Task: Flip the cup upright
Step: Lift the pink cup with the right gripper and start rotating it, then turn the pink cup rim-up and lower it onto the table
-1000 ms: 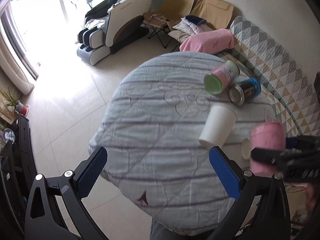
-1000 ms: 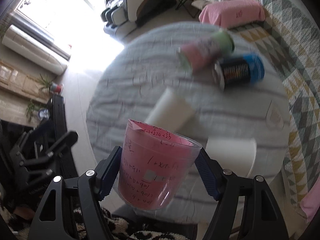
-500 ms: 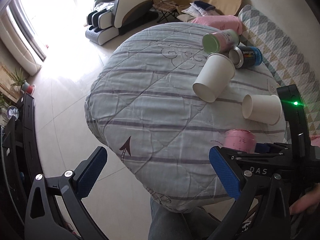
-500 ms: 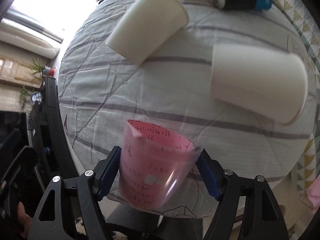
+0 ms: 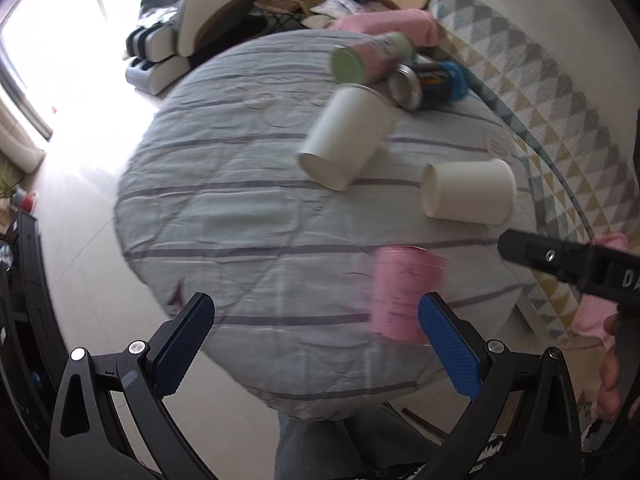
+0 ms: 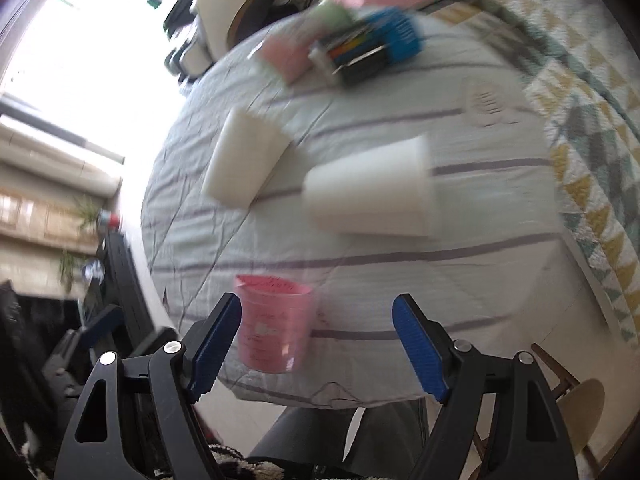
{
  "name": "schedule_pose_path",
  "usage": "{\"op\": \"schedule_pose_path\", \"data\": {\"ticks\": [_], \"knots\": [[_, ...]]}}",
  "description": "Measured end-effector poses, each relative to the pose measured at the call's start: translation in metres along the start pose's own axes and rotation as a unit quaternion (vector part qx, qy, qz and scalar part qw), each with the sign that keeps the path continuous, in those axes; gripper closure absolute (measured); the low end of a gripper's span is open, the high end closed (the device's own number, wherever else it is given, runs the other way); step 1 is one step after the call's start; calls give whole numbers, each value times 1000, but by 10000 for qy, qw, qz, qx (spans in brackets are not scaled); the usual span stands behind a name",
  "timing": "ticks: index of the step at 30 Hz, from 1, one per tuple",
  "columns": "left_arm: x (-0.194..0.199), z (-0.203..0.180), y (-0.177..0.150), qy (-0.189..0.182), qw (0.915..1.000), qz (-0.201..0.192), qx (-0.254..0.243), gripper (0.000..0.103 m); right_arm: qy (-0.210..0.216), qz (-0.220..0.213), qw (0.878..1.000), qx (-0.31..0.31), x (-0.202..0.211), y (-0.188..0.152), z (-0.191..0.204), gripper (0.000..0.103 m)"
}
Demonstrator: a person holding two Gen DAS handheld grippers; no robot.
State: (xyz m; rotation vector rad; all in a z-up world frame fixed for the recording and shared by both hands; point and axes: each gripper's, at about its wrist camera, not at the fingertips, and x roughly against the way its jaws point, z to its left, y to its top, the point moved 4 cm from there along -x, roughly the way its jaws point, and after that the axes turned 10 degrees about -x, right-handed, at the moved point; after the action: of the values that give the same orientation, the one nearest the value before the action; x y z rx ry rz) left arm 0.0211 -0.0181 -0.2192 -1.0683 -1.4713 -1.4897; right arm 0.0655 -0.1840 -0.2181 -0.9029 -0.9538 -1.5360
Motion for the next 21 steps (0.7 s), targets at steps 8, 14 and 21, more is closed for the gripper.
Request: {"op": "schedule_pose_path", "data": {"ticks": [8,14,21], "knots": [[-42,-51,6,-537,9967,432,-428,0,-288,-55,9983,-494,10,6,-46,23],[-71,-56,1,-814,9945,607,-266,40,-315,260,9956,-845,-10,-7,-80,23],[-46,-54,16,-1038,9941,139,-296,40,-168,362,9949,-921,-20,-11,-85,23]]}}
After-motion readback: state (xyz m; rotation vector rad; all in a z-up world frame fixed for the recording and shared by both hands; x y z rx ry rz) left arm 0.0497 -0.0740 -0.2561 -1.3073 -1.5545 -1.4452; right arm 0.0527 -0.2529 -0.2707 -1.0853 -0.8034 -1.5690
